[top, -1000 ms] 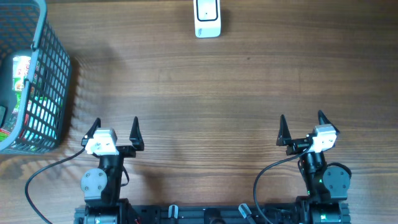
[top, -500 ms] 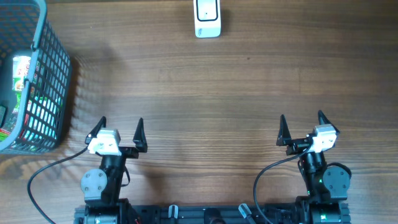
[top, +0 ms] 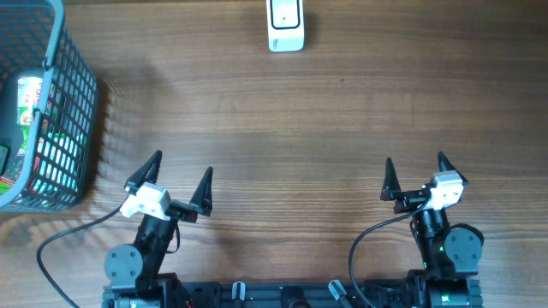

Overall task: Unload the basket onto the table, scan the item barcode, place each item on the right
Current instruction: 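Reach the left gripper into the grey basket and grasp the noodle cup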

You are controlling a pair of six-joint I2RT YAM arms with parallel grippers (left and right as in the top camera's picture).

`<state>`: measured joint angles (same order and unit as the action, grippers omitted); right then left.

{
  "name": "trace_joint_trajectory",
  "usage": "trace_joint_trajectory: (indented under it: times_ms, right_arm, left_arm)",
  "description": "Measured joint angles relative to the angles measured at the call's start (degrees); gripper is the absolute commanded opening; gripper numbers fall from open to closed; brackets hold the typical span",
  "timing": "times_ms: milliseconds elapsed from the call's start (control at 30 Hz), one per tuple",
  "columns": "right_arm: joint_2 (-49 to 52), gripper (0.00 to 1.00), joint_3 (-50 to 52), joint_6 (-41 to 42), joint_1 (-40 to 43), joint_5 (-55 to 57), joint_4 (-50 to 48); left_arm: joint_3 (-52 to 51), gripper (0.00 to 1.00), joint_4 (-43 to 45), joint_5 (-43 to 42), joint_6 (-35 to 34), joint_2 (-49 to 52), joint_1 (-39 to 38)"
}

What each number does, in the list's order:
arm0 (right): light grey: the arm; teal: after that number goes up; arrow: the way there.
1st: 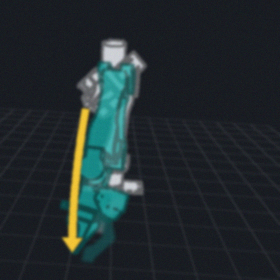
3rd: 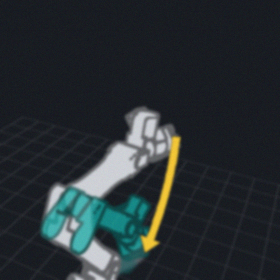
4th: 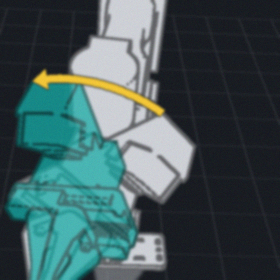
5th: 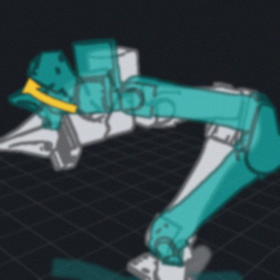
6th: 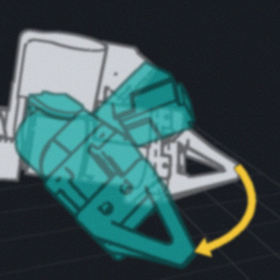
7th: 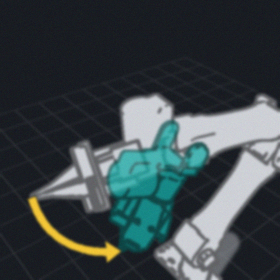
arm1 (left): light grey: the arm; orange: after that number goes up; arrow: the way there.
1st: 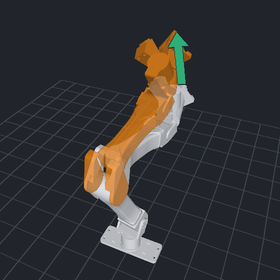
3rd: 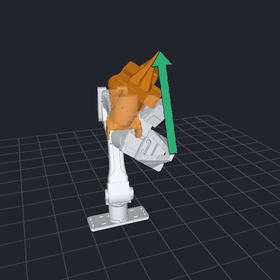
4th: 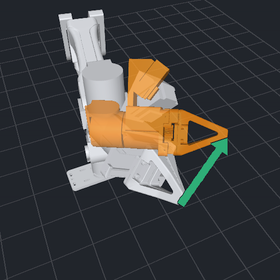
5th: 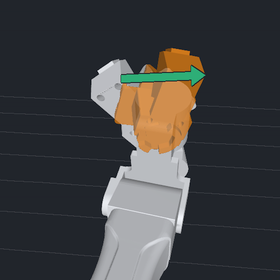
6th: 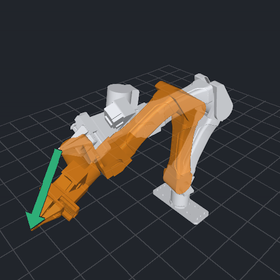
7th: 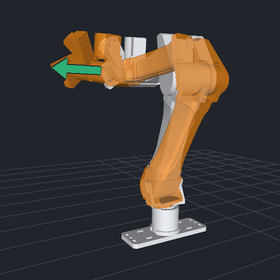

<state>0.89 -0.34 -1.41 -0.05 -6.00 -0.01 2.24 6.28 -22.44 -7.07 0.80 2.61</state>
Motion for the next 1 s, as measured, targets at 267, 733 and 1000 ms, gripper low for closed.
trace_joint_trajectory:
  times_ms: [267,733,1000]
  right_arm:
    - [0.0,1.0,0.0,0.0,0.0,0.0,0.0]
    - [0.0,1.0,0.0,0.0,0.0,0.0,0.0]
    - [0.0,1.0,0.0,0.0,0.0,0.0,0.0]
  left_arm:
    - [21.8,1.0,-16.9,-1.2,-6.1,5.9,0.0]
    - [106.0,1.0,-74.0,4.1,-1.9,62.3,0.0]
    - [143.0,1.0,-93.9,13.1,3.0,97.8,1.1]
